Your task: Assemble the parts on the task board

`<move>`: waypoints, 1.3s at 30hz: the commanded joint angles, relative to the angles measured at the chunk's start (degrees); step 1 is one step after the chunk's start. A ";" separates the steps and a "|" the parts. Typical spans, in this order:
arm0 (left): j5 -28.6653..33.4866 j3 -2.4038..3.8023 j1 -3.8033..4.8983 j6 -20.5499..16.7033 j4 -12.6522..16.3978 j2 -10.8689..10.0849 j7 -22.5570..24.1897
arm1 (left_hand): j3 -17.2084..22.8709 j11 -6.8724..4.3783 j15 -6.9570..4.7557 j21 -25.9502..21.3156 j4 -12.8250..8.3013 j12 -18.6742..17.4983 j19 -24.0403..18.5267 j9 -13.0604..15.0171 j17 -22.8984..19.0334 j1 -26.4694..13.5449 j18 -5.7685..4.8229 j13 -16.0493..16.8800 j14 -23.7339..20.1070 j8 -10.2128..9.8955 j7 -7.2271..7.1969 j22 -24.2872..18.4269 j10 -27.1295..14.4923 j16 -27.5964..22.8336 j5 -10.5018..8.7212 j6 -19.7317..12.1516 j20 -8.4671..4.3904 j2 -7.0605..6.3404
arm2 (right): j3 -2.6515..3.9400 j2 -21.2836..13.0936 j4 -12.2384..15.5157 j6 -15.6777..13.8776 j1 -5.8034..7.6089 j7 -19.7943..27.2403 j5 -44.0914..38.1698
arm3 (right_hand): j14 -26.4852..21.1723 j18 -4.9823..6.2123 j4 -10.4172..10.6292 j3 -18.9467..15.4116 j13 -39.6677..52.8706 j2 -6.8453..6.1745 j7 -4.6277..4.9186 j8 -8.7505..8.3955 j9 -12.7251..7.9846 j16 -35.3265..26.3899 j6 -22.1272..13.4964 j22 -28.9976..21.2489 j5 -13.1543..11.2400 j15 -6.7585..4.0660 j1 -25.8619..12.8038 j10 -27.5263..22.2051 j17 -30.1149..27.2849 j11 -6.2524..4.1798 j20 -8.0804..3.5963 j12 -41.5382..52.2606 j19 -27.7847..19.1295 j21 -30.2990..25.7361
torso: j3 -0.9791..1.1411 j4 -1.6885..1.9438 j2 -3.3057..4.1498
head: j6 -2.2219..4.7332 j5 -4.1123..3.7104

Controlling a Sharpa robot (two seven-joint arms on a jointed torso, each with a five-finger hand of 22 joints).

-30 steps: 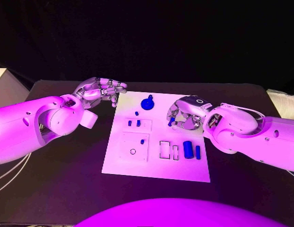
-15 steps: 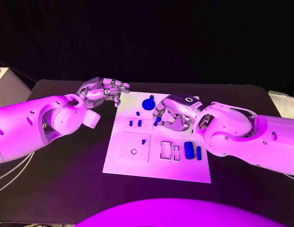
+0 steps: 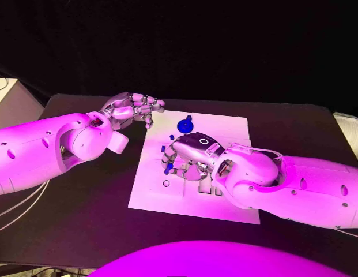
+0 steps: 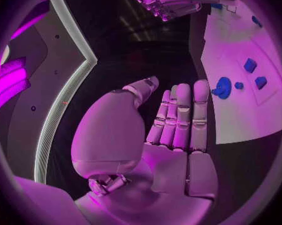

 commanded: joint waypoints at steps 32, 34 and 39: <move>0.55 0.03 0.00 0.43 0.01 0.10 0.04 | 0.07 -0.13 0.19 -0.26 0.43 0.31 -0.45 -0.05 0.09 0.21 0.40 0.10 -0.07 0.00 -0.07 -0.07 -0.39 0.40 0.02 -0.34 -0.12 0.26 | -1.25 3.28 -4.39 0.89 -2.93 1.34 -5.73 | 0.48 -0.42 -0.32 0.91 0.29 -0.05 0.18 0.08 0.15 0.09 -0.70 3.24 0.55 -0.02 -0.91 3.79 -0.02 -3.27 -0.18 -0.44 0.77 -0.24 | 0.04 -0.06 0.02 | -0.75 0.67; 0.55 0.03 0.00 0.45 0.01 0.10 0.03 | 0.07 -0.13 0.19 -0.26 0.43 0.31 -0.45 -0.05 0.09 0.21 0.40 0.10 -0.07 0.00 -0.07 -0.07 -0.39 0.40 0.02 -0.34 -0.12 0.26 | -1.26 3.22 -4.41 0.97 -2.96 1.32 -5.71 | 0.48 -0.42 -0.32 0.91 0.29 -0.05 0.18 0.08 0.15 0.09 -0.70 3.24 0.55 -0.02 -0.91 3.79 -0.02 -3.27 -0.18 -0.44 0.77 -0.24 | 0.05 -0.03 0.00 | -0.75 0.65; 0.55 0.03 0.00 0.48 -0.01 0.05 -0.03 | 0.07 -0.13 0.19 -0.26 0.43 0.31 -0.45 -0.05 0.09 0.21 0.40 0.10 -0.07 0.00 -0.07 -0.07 -0.39 0.40 0.02 -0.34 -0.12 0.26 | -1.30 3.09 -4.43 1.17 -3.01 1.19 -5.69 | 0.48 -0.42 -0.32 0.91 0.29 -0.05 0.18 0.08 0.15 0.09 -0.70 3.24 0.55 -0.02 -0.91 3.79 -0.02 -3.27 -0.18 -0.44 0.77 -0.24 | 0.03 -0.03 -0.01 | -0.75 0.66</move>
